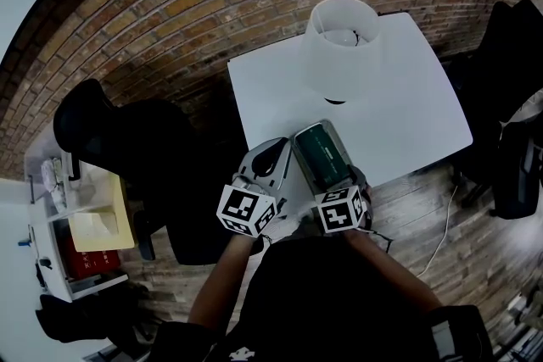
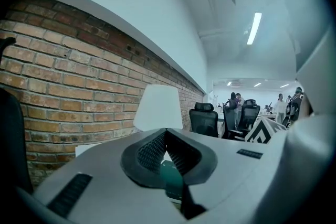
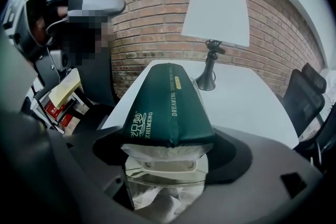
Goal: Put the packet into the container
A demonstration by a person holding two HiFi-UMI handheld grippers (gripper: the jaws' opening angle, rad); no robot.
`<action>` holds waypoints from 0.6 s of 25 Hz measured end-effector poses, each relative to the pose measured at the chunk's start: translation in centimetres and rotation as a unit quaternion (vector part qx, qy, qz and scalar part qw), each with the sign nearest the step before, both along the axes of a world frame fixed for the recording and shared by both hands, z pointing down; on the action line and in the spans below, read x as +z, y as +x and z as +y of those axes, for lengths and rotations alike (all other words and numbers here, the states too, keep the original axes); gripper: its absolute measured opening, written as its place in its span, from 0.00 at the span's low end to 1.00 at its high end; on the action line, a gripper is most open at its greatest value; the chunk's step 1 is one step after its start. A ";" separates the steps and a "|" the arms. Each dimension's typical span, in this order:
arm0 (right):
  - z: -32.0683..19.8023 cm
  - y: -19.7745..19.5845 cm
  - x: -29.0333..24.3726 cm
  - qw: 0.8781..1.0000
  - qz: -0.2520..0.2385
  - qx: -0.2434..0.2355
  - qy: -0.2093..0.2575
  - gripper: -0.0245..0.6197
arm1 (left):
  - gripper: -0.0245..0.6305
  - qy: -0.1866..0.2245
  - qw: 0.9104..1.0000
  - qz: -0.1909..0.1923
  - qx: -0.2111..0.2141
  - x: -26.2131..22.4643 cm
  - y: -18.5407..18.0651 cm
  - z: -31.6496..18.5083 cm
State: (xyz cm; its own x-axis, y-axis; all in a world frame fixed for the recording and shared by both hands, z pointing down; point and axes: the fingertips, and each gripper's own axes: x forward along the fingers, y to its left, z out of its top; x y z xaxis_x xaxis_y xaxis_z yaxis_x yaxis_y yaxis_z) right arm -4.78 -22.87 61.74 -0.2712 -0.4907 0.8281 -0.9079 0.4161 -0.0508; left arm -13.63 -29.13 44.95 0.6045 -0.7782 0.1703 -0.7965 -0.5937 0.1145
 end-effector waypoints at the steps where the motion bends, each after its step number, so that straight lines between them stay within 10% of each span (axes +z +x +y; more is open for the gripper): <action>1: 0.0 0.0 0.2 1.000 0.003 0.001 -0.001 0.67 | 0.04 0.000 1.000 0.000 -0.001 0.0 -0.1 0.0; 15: 0.5 -0.2 3.0 0.998 0.037 -0.007 -0.056 0.68 | 0.04 0.004 1.000 0.015 -0.010 -0.4 -1.0 0.1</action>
State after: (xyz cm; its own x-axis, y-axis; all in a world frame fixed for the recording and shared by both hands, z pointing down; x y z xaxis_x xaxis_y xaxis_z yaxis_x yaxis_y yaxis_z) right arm -5.01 -22.38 64.74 -0.2126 -0.3909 0.8955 -0.9053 0.4237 -0.0300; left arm -14.63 -29.07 44.53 0.5940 -0.7911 0.1461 -0.8041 -0.5790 0.1345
